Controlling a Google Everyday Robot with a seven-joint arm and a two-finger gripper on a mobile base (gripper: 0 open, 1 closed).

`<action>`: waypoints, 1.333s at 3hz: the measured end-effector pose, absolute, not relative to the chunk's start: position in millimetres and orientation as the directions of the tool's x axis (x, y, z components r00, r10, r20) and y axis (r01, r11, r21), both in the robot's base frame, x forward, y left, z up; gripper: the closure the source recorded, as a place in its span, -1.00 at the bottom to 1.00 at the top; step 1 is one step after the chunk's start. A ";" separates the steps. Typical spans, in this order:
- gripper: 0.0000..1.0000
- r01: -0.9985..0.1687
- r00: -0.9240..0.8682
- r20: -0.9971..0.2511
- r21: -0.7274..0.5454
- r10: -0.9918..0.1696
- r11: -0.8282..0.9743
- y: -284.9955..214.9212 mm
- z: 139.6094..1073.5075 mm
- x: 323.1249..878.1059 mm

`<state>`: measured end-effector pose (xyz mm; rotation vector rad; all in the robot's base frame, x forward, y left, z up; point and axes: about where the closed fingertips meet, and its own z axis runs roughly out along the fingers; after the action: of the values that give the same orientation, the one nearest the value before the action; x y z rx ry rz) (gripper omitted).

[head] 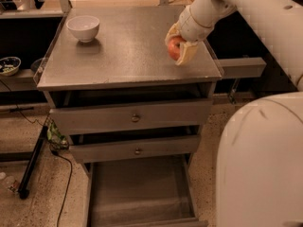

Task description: Pick apple from bottom drawer and place on counter

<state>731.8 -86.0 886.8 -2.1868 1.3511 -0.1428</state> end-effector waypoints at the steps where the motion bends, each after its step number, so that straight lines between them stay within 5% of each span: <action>1: 1.00 -0.798 0.509 -0.258 -0.497 -0.821 -0.339 -79.7 883.8 729.4; 4: 1.00 -0.807 0.588 -0.515 -0.435 -0.624 -0.400 -48.3 867.6 715.5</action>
Offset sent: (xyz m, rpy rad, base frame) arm -0.0040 0.0211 0.0021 0.2060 0.1553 0.1740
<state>715.5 -48.3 867.6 -2.1538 1.1302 0.3555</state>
